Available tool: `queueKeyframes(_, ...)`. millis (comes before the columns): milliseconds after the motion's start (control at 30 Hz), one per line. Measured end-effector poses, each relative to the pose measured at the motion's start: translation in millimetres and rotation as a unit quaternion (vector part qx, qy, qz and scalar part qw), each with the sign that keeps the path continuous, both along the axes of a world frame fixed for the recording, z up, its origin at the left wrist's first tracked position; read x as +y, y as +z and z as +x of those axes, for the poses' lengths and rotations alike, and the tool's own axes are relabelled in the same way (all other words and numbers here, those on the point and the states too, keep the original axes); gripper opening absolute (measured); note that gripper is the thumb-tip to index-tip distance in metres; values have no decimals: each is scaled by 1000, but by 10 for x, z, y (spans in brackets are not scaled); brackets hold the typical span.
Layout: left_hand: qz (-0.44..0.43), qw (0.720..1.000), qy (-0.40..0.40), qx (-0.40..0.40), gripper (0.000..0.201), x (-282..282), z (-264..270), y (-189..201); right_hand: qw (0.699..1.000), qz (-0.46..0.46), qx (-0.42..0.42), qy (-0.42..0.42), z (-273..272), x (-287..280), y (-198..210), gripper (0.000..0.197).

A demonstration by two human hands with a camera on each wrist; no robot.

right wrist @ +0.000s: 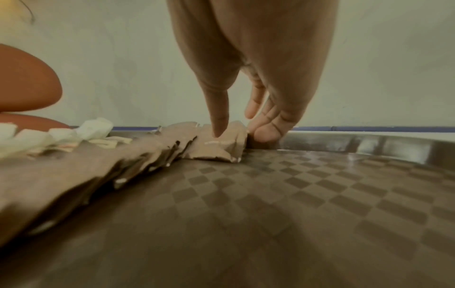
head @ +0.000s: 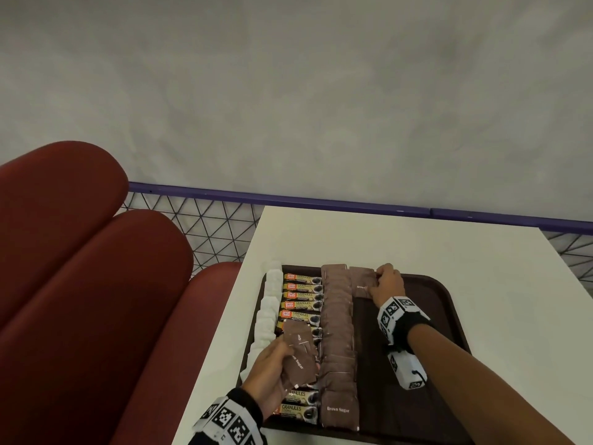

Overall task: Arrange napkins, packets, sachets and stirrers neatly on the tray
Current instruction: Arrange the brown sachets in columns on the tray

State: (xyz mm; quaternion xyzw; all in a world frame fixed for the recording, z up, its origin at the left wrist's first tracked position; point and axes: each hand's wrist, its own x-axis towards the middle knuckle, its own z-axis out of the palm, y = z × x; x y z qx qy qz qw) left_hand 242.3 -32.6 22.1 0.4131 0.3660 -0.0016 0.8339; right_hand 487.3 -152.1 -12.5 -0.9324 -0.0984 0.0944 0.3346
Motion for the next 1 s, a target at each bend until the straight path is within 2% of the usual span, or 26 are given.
queueKeyframes(100,-8,1000,6,-5,28,-49,9,7,997,62,-41,5,-129,-50,99,33)
queueKeyframes(200,-16,1000,15,-19,27,-116,13,22,990,134,-28,35,-379,-92,232,24)
queueKeyframes(333,3,999,28,-35,27,-211,31,62,975,147,93,135,-794,-196,430,20)
queueKeyframes(467,34,997,56,-44,32,-287,56,76,940,103,225,234,-1134,-314,523,30)
queueKeyframes(567,51,995,66,-50,31,-336,57,95,930,82,247,259,-1298,-330,529,31)
queueKeyframes(733,21,995,69,-67,25,-412,67,142,930,124,265,221,-1360,-310,445,28)
queueKeyframes(1000,-36,994,71,-79,45,-345,43,120,918,259,282,100,-1093,-349,407,22)
